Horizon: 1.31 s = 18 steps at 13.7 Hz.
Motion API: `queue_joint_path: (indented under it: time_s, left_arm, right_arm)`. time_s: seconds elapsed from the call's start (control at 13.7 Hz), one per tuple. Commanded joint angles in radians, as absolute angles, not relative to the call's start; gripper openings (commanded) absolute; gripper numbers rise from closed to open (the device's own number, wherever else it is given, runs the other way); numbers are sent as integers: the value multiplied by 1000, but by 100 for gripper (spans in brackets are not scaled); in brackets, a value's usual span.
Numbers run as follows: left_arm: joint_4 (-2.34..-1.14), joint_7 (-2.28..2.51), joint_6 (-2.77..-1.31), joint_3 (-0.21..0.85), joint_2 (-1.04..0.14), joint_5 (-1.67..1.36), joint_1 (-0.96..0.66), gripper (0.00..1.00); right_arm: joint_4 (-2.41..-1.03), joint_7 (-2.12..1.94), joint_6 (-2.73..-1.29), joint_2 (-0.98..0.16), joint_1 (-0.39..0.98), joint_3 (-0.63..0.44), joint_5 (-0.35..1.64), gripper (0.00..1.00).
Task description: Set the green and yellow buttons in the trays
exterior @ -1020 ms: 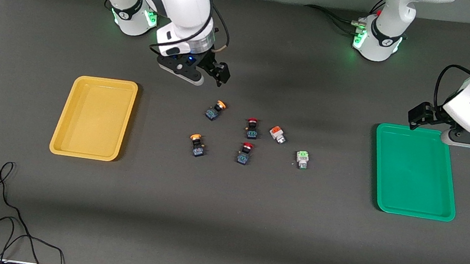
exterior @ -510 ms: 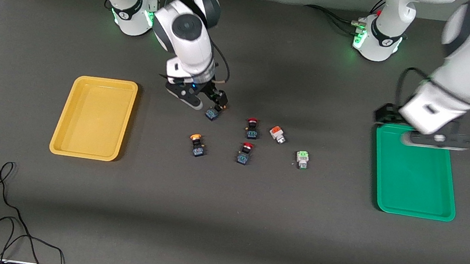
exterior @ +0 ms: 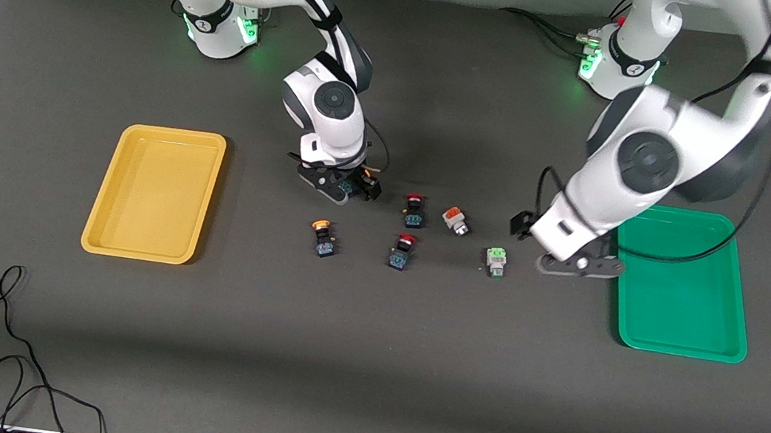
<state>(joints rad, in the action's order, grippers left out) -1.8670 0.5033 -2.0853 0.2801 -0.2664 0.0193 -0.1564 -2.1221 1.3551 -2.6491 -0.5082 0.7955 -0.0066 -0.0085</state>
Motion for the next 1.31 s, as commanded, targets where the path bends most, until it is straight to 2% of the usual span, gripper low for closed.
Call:
queue_joint_path:
  time_s: [0.0,0.07,0.15,0.29,0.51,0.58,0.73,0.8,0.87,0.95,1.02,1.09,1.24]
  left_arm:
    - [-1916,537,-2205,270,-326,21,-184,100]
    - [-1933,538,-2242,268,-351,21,-184,100]
    - [-1962,538,-2293,268,-366,26,-186,100]
    - [-2034,538,-2434,268,-402,28,-198,100]
    - [-2048,593,-2552,267,-481,35,-207,100]
    - [-2048,616,-2574,265,-498,44,-224,100]
    - [-2046,623,-2576,262,-517,60,-226,99]
    - [-2046,624,-2576,262,-523,64,-225,94]
    - [-2046,624,-2580,261,-528,64,-225,85]
    - [-2046,624,-2589,261,-532,66,-224,68]
    - [-2046,624,-2589,261,-532,66,-224,40]
    - [-2046,624,-2589,261,-534,71,-224,25]
    - [-2043,624,-2591,256,-540,98,-221,28]
  right_arm:
    - [-2111,1391,-2645,-500,802,-14,-41,76]
    - [-2109,1390,-2645,-500,802,-14,-44,48]
    - [-2109,1388,-2643,-499,801,-14,-48,31]
    - [-2109,1385,-2637,-494,798,-14,-66,25]
    - [-2103,1361,-2614,-456,796,-23,-67,23]
    - [-2088,1341,-2550,-418,796,-28,-67,23]
    - [-1995,1289,-2327,-336,785,-29,-64,23]
    - [-1926,1257,-2219,-319,775,-34,-55,23]
    - [-1851,1224,-2109,-310,769,-47,-51,23]
    - [-1785,1174,-2018,-307,764,-64,-40,23]
    - [-1735,1108,-1943,-304,762,-95,-22,23]
    - [-1715,1019,-1903,-290,762,-142,4,23]
    - [-1726,764,-1878,-247,762,-265,32,23]
